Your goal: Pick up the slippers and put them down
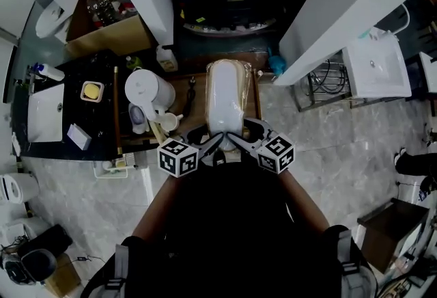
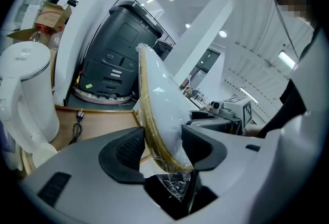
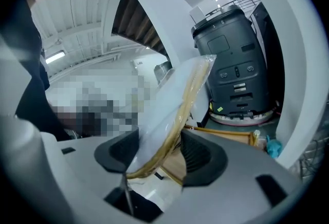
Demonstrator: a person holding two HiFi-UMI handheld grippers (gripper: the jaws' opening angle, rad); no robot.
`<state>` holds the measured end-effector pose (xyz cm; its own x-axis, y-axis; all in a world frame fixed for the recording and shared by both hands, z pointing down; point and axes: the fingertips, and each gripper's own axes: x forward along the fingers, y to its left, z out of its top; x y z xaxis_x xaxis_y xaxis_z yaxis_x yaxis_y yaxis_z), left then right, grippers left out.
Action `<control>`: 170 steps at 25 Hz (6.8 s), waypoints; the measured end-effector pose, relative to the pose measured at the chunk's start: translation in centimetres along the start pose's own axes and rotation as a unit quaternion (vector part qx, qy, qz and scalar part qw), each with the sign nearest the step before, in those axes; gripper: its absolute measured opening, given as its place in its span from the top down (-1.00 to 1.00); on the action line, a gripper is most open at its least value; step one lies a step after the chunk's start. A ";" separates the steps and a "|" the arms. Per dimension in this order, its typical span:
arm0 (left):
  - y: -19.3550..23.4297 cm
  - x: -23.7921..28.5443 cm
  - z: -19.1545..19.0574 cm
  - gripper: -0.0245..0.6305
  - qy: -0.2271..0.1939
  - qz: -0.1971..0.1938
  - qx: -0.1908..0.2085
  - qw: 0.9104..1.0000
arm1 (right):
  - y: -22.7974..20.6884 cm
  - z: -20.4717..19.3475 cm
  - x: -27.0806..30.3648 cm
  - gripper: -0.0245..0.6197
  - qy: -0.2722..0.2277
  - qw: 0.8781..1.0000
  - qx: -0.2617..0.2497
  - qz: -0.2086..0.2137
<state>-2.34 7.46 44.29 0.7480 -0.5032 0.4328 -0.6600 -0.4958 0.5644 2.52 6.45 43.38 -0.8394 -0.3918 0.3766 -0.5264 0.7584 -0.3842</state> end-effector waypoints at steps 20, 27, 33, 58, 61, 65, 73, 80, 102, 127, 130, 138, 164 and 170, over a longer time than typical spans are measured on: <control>-0.7 -1.8 0.9 0.26 -0.025 -0.002 0.025 0.999 | 1.6 0.9 -0.2 0.12 -0.019 1.000 -0.013 -0.012; -0.4 -1.6 1.0 0.26 -0.026 0.004 0.016 1.000 | 1.4 0.9 -0.1 0.12 -0.013 1.000 -0.009 -0.011; -0.2 -1.5 1.1 0.26 -0.027 0.006 0.015 0.999 | 1.3 0.9 0.1 0.12 -0.013 1.000 -0.009 -0.010; 1.2 0.6 -1.1 0.26 0.013 0.006 -0.016 1.000 | -0.6 -1.9 0.7 0.12 0.028 0.999 0.022 -0.009; 1.8 1.1 -1.4 0.26 0.021 0.009 -0.022 0.999 | -1.1 -2.3 1.1 0.12 0.034 0.999 0.027 -0.006; 2.8 1.9 -1.7 0.26 0.028 0.014 -0.030 0.999 | -2.1 -2.8 1.9 0.12 0.046 0.999 0.029 0.002; 4.7 4.3 -2.3 0.26 0.047 0.032 -0.037 0.998 | -4.7 -4.3 3.2 0.12 0.069 0.997 0.044 0.015; 7.1 6.1 -4.0 0.26 0.057 0.043 -0.065 0.995 | -6.9 -6.6 5.2 0.12 0.101 0.993 0.059 0.025; 13.7 9.9 -9.2 0.26 0.094 0.063 -0.107 0.988 | -11.0 -13.7 10.2 0.12 0.158 0.981 0.108 0.022; 17.5 12.9 -12.4 0.26 0.142 0.096 -0.108 0.979 | -14.1 -17.7 12.7 0.11 0.192 0.975 0.110 -0.017; 17.9 13.1 -12.6 0.26 0.147 0.095 -0.121 0.977 | -14.2 -17.9 12.9 0.11 0.194 0.974 0.116 -0.022; 18.6 13.1 -13.0 0.22 0.158 0.106 -0.132 0.973 | -14.7 -17.5 12.4 0.07 0.203 0.975 0.077 -0.035; 10.2 8.6 -6.0 0.74 0.105 0.069 -0.023 0.992 | -7.9 -9.1 7.3 0.90 0.150 0.988 -0.023 -0.006; 7.7 6.8 -5.1 0.89 0.093 0.059 -0.009 0.994 | -5.4 -7.5 5.4 0.90 0.142 0.989 -0.022 0.020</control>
<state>-2.03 3.81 55.17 0.6668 -0.4174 0.6174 -0.7436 -0.4282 0.5135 1.83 4.10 53.78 -0.7843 -0.2034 0.5861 -0.4819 0.7948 -0.3690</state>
